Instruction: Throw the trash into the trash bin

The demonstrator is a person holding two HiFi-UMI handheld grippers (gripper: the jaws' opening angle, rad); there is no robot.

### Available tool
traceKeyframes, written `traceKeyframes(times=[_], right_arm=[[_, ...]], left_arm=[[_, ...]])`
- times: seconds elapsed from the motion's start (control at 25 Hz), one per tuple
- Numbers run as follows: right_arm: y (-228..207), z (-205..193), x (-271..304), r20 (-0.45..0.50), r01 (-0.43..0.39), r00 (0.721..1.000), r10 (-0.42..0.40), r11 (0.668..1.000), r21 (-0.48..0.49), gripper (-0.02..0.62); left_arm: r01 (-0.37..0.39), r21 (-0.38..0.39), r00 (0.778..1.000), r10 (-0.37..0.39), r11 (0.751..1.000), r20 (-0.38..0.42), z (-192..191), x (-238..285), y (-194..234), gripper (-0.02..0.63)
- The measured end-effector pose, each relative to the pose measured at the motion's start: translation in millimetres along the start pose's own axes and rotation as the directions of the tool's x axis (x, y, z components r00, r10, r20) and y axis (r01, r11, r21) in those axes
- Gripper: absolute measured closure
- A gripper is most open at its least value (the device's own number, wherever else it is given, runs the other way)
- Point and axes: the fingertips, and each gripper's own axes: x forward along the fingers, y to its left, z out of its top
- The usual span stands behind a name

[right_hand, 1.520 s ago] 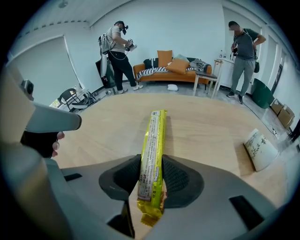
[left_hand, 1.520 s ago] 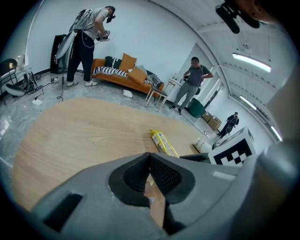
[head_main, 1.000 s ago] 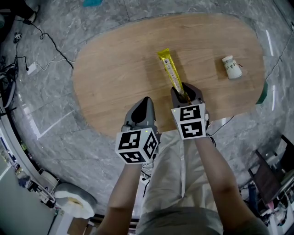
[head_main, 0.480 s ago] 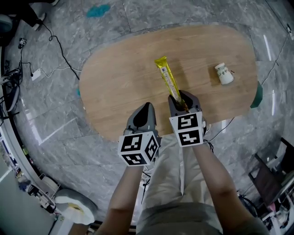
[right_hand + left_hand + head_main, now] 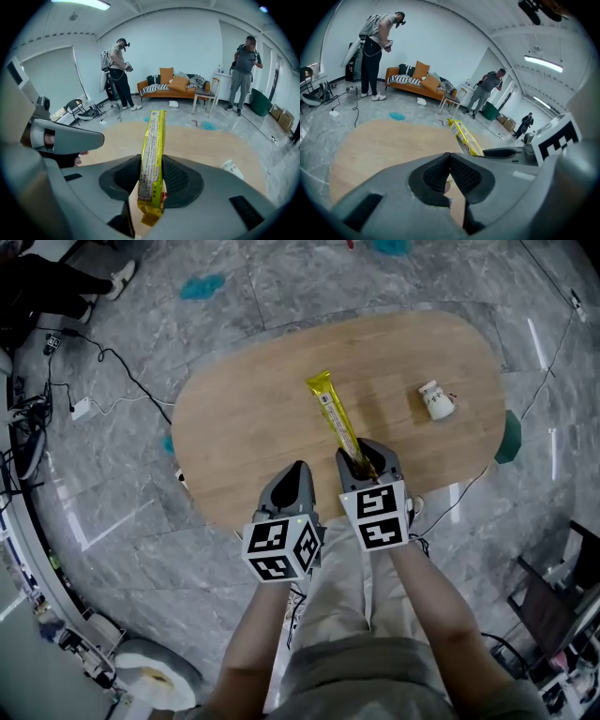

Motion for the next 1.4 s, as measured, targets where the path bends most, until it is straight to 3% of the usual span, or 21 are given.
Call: traceKeyframes(times=[0.52, 0.84, 1.4], right_arm=[[0.1, 50.0, -71.9, 0.072, 0.039, 0.997, -0.037, 0.999, -0.021, 0.46], [1.8, 58.5, -111.9, 0.095, 0.061, 0.994, -0.057, 0.997, -0.046, 0.46], [-19.4, 61.7, -171.4, 0.135, 0.126, 0.983, -0.127, 0.992, 0.016, 0.46]], left_arm=[[0.046, 0.053, 0.999, -0.048, 0.998, 0.024, 41.4, -39.5, -37.5, 0.606], [0.082, 0.106, 0.996, -0.085, 0.991, 0.022, 53.9, -60.9, -61.7, 0.606], [0.178, 0.226, 0.984, -0.181, 0.958, -0.01, 69.5, -80.7, -115.6, 0.606]])
